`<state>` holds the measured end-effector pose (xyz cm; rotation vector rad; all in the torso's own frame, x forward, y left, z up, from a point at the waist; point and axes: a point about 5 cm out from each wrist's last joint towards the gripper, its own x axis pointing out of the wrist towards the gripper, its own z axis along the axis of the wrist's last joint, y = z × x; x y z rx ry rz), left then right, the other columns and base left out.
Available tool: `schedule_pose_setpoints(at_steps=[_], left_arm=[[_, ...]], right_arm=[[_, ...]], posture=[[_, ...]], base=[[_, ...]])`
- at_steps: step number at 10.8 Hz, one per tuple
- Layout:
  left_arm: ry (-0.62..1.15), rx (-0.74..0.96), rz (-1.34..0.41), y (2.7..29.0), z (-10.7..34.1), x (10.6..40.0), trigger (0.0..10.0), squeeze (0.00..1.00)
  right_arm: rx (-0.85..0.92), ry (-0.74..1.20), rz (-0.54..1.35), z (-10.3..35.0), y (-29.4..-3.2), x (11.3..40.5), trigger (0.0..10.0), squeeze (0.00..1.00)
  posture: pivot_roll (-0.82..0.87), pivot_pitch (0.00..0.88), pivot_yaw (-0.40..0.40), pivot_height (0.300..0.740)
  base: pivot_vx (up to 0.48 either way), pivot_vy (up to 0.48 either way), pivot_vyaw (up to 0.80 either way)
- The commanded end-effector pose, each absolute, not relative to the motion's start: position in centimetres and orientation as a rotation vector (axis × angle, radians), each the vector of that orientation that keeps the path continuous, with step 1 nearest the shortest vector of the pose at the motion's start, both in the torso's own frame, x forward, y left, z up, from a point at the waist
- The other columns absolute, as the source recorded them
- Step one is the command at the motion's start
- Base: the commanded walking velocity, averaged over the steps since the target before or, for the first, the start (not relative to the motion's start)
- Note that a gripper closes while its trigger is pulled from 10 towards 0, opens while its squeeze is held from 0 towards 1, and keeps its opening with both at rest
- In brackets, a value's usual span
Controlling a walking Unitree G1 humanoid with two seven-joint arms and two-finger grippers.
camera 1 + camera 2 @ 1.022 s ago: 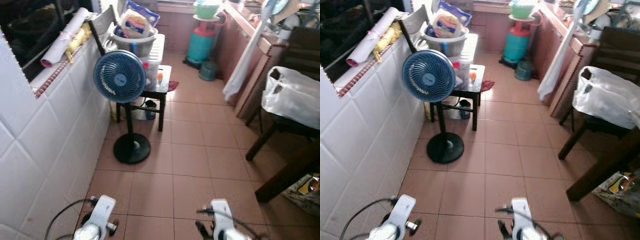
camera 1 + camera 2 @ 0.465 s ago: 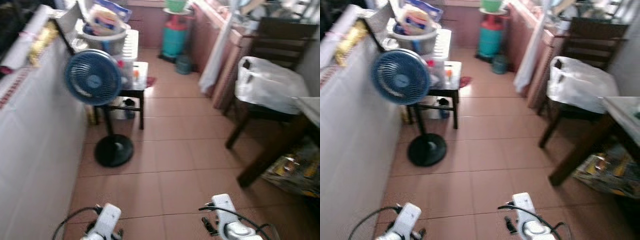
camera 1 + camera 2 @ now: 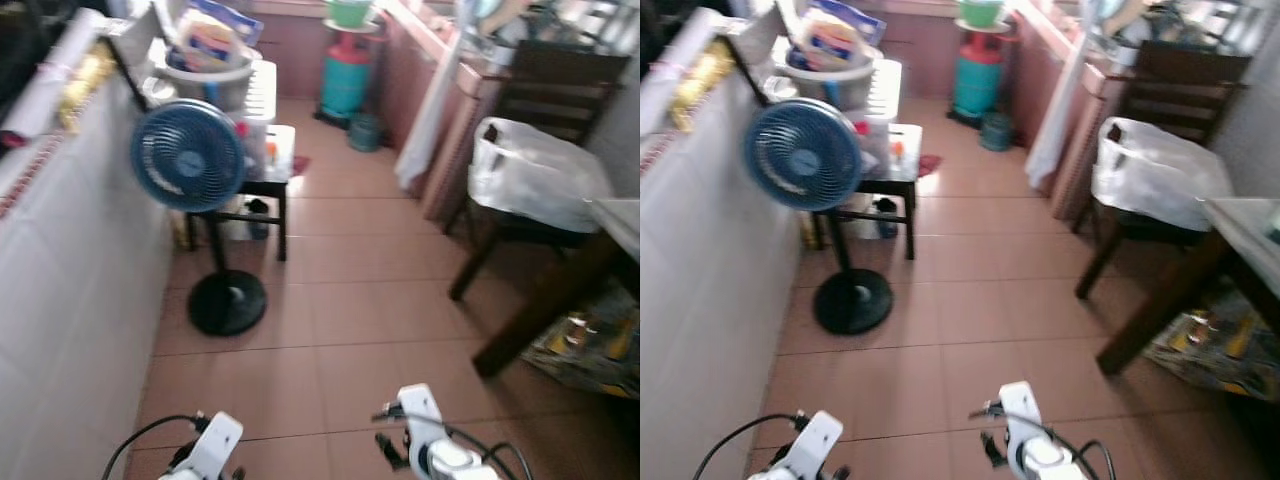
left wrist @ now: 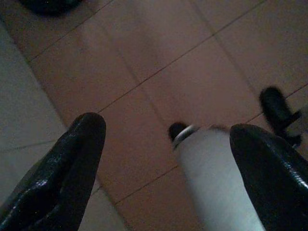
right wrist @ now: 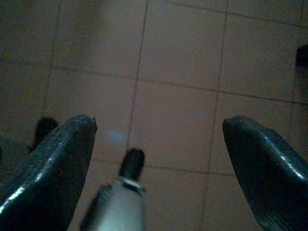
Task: Setting the table
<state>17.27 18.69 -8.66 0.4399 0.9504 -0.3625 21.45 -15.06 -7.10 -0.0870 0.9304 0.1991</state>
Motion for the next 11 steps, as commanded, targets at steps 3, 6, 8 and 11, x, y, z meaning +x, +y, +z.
schedule_pose_setpoints(at_steps=[3, 6, 8, 11], left_arm=[[0.938, 0.505, -0.431, 18.7, -8.2, 18.2, 10.0, 0.0], [0.909, 0.5, -0.531, 15.9, -8.1, 19.0, 10.0, 0.0], [0.9, 0.497, -0.586, 14.8, -7.8, 19.6, 10.0, 0.0], [0.918, 0.56, -0.59, 16.0, -8.1, 19.0, 10.0, 0.0]], right_arm=[[-0.032, 0.964, 0.005, -7.9, -19.0, 19.3, 10.0, 0.0], [-0.094, 0.994, -0.076, -8.3, -22.8, 17.0, 10.0, 0.0], [-0.062, 0.939, -0.045, -8.0, -22.6, 17.4, 10.0, 0.0], [0.019, 0.943, -0.074, -8.3, -20.6, 17.7, 10.0, 0.0]], posture=[[0.15, 0.0, 0.045, 0.74], [-0.05, 0.0, 0.041, 0.74], [-0.08, 0.0, 0.019, 0.74], [0.0, 0.0, 0.05, 0.74]], base=[[0.0, 0.0, 0.0], [0.0, 0.0, 0.0], [0.0, 0.0, 0.0], [0.0, 0.0, 0.0]])
